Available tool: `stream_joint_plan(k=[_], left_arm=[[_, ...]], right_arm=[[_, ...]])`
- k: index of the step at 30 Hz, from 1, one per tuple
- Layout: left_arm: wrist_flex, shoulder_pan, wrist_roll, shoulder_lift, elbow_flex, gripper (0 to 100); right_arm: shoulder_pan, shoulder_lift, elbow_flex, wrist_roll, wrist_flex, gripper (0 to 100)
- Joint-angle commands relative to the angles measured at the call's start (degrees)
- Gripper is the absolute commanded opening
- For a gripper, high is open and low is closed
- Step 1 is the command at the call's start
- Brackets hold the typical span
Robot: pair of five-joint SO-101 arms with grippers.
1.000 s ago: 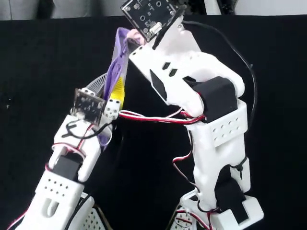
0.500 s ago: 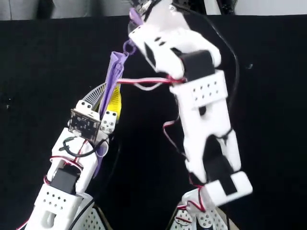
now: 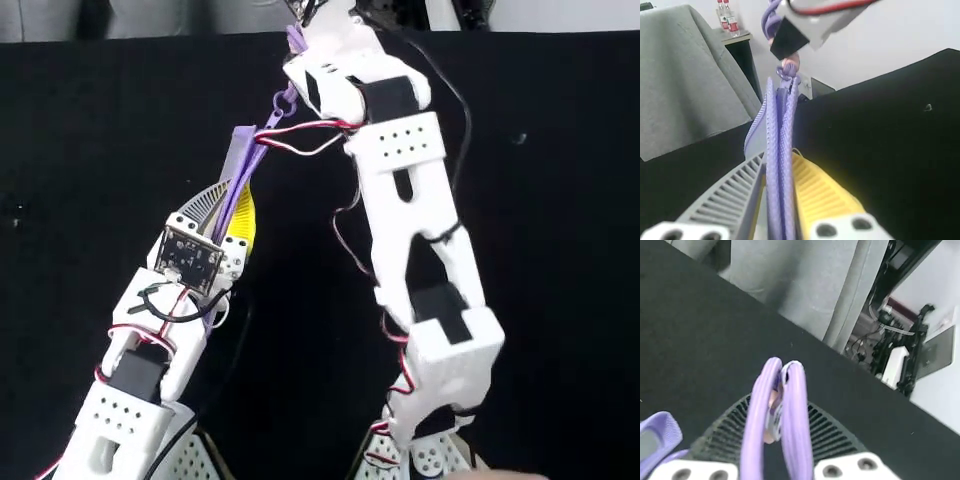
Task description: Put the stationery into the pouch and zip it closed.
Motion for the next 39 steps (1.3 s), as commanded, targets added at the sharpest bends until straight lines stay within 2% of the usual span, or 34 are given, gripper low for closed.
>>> stream_joint_plan(k=[1, 7, 12, 18, 31, 39], left_arm=[[0.2, 0.0, -0.5, -1.7, -1.5, 3], [0.3, -0.2, -0.4, -2.0, -2.6, 3], [0.3, -0.3, -0.4, -7.4, -2.5, 3], [0.3, -0.4, 3.7, -13.5, -3.2, 3], [0.4, -1.0, 4.0, -14.9, -8.7, 3], [5.5, -4.1, 8.4, -14.5, -14.4, 3]], right_arm=[[9.1, 3.8, -3.1, 0.3, -4.8, 1.1], [10.5, 13.8, -3.1, 0.3, -9.1, 1.1], [10.0, 19.5, -3.4, 0.4, -10.1, 1.1], [10.0, 23.5, -4.4, 0.3, -8.6, 1.1], [14.0, 24.7, -3.8, 0.3, -1.1, 1.1], [16.7, 26.5, -3.3, 0.3, 0.4, 1.1]])
